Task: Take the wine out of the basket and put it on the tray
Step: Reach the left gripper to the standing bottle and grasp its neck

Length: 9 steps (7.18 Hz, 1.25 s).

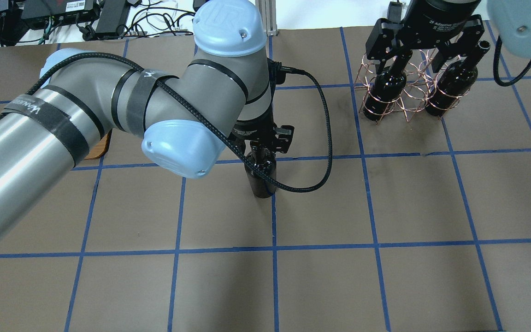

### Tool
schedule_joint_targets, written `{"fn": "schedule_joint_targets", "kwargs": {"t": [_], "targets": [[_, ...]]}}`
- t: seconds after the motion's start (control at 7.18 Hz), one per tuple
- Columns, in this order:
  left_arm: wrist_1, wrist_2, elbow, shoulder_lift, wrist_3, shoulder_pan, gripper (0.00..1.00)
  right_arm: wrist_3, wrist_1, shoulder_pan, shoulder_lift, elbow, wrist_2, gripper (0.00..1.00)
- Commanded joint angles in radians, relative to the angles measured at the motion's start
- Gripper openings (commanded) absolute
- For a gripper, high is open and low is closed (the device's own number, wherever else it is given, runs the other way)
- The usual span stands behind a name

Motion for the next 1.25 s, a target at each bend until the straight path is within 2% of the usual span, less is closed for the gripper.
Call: {"fn": "schedule_joint_targets", "kwargs": {"t": [0.0,0.14,0.42,0.7,1.11], "targets": [[0.015,0.001,-0.001,-0.010,0.002,0.004,0.65,0.000,0.001,0.000,-0.002,0.000,-0.006,1.00],[0.015,0.000,0.002,-0.014,-0.002,0.004,0.57,0.009,0.001,0.000,-0.005,0.002,-0.006,1.00],[0.040,0.001,0.002,-0.017,0.004,0.006,0.55,0.018,0.007,0.000,-0.005,0.002,-0.007,1.00],[0.041,0.000,0.002,-0.020,0.004,0.006,0.00,0.012,-0.005,-0.006,-0.003,0.002,-0.007,1.00],[0.040,0.010,0.019,-0.013,0.008,0.018,0.00,0.014,-0.019,-0.006,0.000,0.002,-0.003,1.00]]}}
